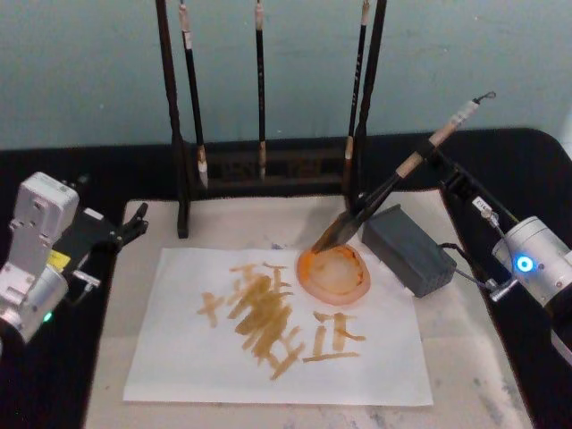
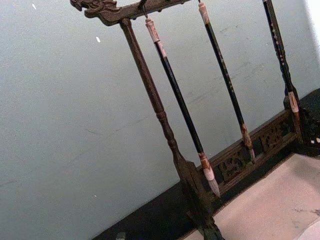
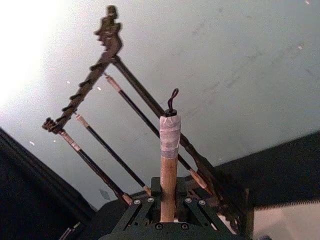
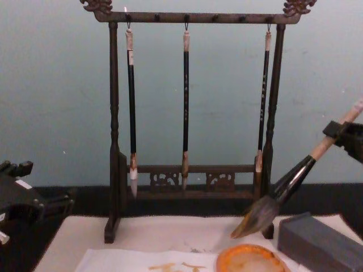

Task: Pick up the brush from the inkstone, write on the paper, then place the brush back to its original position.

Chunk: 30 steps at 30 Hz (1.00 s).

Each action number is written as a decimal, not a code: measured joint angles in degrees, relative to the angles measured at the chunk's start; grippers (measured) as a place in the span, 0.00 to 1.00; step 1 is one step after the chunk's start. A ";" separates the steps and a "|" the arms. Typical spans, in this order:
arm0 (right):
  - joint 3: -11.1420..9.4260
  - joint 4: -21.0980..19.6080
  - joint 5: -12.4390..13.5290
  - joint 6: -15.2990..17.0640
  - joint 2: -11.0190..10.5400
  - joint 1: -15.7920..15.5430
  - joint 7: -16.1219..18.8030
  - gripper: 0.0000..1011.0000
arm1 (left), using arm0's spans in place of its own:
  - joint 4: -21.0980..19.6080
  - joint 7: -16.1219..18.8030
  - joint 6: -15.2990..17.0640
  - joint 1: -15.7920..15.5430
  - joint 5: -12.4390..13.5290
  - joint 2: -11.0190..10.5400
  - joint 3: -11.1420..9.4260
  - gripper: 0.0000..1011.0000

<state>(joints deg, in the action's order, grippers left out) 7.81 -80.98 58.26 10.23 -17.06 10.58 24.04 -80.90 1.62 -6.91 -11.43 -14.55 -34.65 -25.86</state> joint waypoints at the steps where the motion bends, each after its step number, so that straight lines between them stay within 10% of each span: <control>1: -0.03 0.17 0.43 0.20 0.08 0.01 -0.16 0.17 | 0.00 0.00 0.00 0.00 0.00 0.00 0.00 1.00; 30: 0.72 7.63 10.20 2.74 1.85 1.75 -5.24 0.17 | 0.00 0.00 0.00 0.00 0.00 0.00 0.00 1.00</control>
<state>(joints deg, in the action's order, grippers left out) 8.54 -73.35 68.47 12.97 -15.21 12.33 18.80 -80.90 1.62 -6.91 -11.43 -14.55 -34.65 -25.86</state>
